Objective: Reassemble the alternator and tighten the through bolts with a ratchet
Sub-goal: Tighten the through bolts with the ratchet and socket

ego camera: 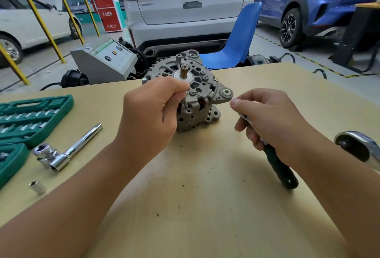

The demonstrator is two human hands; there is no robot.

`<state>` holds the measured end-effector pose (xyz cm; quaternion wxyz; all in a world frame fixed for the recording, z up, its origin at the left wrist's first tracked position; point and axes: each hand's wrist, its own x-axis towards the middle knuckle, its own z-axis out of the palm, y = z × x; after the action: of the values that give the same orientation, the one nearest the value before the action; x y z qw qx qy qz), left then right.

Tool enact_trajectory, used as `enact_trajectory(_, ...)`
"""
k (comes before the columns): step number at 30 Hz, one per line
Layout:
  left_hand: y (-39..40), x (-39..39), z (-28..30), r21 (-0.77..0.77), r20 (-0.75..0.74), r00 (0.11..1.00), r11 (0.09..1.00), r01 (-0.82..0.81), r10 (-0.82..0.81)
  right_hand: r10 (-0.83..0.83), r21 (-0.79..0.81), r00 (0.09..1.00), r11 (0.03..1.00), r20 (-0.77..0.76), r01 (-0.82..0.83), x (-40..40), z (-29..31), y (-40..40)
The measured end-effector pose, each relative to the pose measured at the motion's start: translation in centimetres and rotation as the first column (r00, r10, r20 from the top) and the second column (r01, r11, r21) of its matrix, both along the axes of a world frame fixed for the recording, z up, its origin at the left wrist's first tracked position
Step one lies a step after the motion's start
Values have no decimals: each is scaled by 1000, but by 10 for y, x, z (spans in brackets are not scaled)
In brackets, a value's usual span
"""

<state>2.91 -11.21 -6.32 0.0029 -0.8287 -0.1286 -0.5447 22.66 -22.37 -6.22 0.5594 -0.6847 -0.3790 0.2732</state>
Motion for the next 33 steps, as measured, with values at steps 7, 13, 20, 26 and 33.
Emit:
enact_trajectory(7,3,-1,4,24,-43,999,999,28,-27,1,5,1000,1000,-6,-1,0,0,0)
enact_trajectory(13,-1,1,0,52,-30,1000,999,-1,3,1,7,1000,1000,-2,-1,0,-1,0)
enact_trajectory(20,-2,1,0,42,-39,999,999,7,-5,1,5,1000,1000,-11,-1,0,-1,0)
enact_trajectory(26,-3,2,-2,52,-40,999,999,-2,4,-4,-4,1000,1000,-9,4,0,0,0)
enact_trajectory(33,-1,1,-7,82,-101,995,996,23,-15,-1,5,1000,1000,-12,1,0,-1,1)
